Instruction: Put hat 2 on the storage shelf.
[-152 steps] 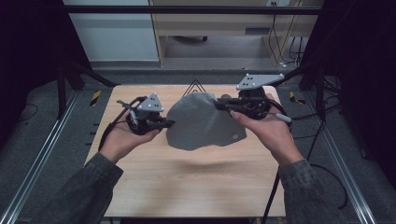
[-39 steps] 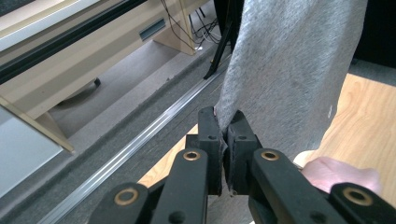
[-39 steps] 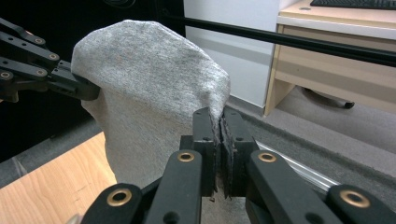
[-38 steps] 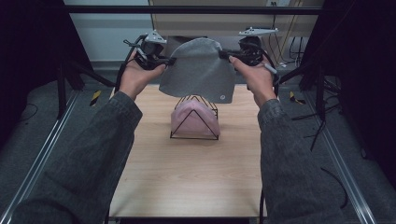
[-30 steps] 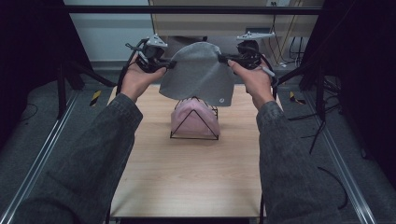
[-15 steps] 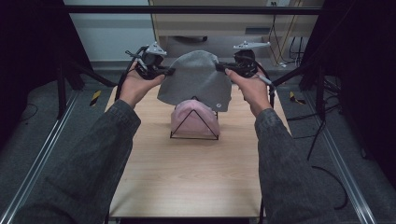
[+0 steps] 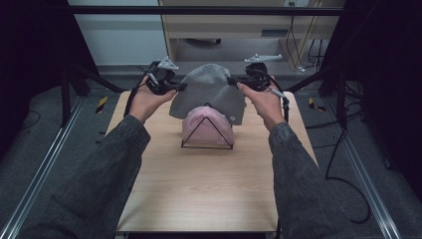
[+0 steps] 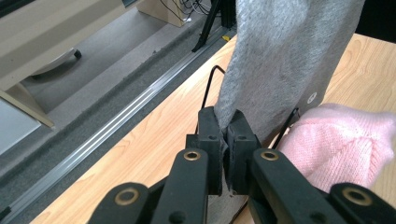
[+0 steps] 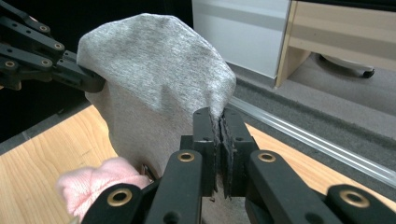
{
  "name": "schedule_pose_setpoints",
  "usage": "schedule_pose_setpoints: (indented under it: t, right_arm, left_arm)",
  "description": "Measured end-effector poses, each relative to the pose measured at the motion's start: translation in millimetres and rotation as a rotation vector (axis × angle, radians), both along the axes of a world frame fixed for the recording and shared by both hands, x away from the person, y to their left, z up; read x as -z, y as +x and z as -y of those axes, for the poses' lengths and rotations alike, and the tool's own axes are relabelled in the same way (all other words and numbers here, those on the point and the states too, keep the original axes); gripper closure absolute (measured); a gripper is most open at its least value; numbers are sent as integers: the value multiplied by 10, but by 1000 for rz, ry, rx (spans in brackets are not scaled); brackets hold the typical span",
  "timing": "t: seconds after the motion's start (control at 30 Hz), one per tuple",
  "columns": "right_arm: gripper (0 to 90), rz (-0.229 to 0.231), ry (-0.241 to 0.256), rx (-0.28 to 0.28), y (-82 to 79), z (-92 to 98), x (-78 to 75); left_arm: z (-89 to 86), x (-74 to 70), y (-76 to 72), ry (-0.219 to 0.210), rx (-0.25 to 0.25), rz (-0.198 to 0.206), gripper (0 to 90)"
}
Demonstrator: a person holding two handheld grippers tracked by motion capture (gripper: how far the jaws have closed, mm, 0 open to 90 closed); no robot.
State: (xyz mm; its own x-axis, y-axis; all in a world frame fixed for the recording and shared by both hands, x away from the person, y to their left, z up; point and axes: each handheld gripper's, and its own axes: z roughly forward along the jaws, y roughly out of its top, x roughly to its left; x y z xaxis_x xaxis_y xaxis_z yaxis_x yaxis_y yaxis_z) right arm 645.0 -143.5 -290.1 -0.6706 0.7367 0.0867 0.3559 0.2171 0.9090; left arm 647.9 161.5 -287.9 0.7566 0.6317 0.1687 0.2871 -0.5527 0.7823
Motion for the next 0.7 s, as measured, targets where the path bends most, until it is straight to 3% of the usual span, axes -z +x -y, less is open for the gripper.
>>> schedule_pose_setpoints:
  t: [0.7]
  right_arm:
    - [863,-65,-31,-10,-12,-42,372]
  left_arm:
    - [-34,375,-58,13,-15,-58,869]
